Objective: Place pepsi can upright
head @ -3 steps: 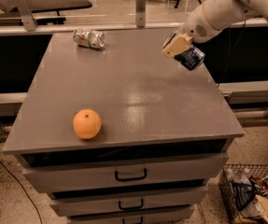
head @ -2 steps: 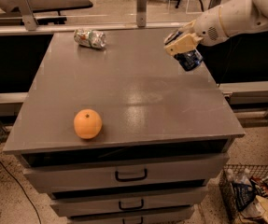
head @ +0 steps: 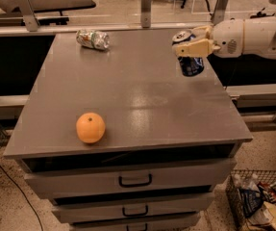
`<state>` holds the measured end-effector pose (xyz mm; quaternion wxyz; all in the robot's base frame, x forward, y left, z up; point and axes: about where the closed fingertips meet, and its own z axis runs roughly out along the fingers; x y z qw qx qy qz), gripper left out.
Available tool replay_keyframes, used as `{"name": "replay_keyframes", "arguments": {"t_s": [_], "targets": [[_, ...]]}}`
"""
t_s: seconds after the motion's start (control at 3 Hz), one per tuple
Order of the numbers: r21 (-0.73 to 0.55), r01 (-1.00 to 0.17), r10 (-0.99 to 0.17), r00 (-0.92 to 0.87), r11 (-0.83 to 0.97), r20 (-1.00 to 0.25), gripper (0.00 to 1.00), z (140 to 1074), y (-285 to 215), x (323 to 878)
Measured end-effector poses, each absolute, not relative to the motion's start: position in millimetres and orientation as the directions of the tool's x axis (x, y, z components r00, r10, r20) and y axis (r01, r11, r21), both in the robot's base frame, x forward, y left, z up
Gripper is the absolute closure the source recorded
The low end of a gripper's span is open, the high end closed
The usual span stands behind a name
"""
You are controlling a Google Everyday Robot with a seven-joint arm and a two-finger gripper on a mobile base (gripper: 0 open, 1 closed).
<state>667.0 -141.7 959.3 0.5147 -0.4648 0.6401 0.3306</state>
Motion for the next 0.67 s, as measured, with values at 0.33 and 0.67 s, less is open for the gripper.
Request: {"name": "replay_keyframes", "arguments": {"t_s": [0.33,0.67], "targets": [[-0.028,-0.947,-0.162,-0.026,0.321,-0.986,1.00,945.1,-137.8,656.8],[-0.007,-0.957,-0.088,-0.019,0.291,-0.996,0.98,924.5,-139.6,648.2]]}}
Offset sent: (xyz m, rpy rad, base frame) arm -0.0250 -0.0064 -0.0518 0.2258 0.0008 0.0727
